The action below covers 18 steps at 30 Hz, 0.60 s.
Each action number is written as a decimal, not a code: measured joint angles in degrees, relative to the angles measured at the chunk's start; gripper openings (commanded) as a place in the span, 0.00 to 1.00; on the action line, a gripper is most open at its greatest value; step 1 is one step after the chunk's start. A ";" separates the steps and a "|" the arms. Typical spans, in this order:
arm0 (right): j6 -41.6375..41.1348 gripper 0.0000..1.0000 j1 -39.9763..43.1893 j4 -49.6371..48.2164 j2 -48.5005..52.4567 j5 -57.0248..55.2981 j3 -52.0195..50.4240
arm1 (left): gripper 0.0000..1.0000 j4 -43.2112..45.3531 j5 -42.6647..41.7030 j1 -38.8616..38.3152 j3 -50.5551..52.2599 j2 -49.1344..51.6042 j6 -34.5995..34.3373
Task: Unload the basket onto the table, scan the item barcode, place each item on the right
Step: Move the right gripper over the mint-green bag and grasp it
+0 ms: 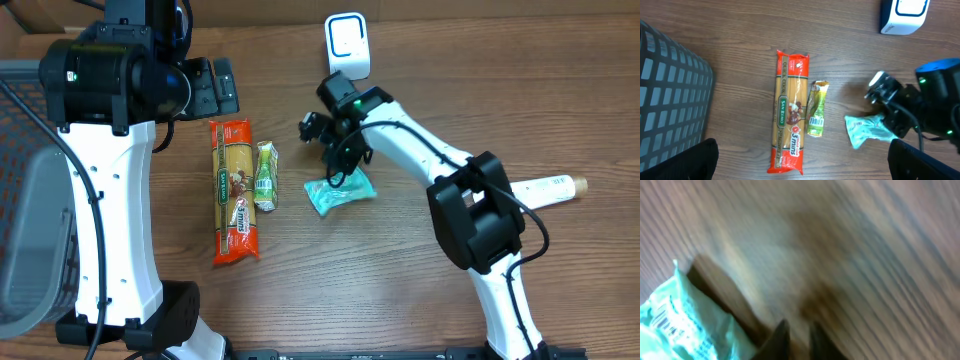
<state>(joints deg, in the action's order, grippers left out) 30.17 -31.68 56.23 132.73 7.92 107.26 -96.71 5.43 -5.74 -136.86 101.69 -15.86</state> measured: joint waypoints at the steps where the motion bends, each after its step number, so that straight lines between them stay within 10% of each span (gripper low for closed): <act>1: -2.34 0.09 0.61 0.04 0.00 -0.17 0.02 | 1.00 0.00 0.00 0.00 0.00 0.00 0.00; 4: -10.38 0.09 2.86 0.96 0.00 -0.31 0.22 | 1.00 0.00 0.00 0.00 0.00 0.00 0.00; 9: -19.87 0.64 7.91 6.40 0.00 1.99 1.64 | 1.00 0.02 0.00 0.00 0.00 0.00 0.00; 18: -24.57 0.73 12.96 21.09 -0.13 18.51 6.93 | 1.00 0.00 0.00 0.00 0.00 0.00 0.00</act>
<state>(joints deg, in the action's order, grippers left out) 5.61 -18.72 77.32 132.60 26.44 114.19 -96.71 5.43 -5.74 -136.86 101.69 -15.86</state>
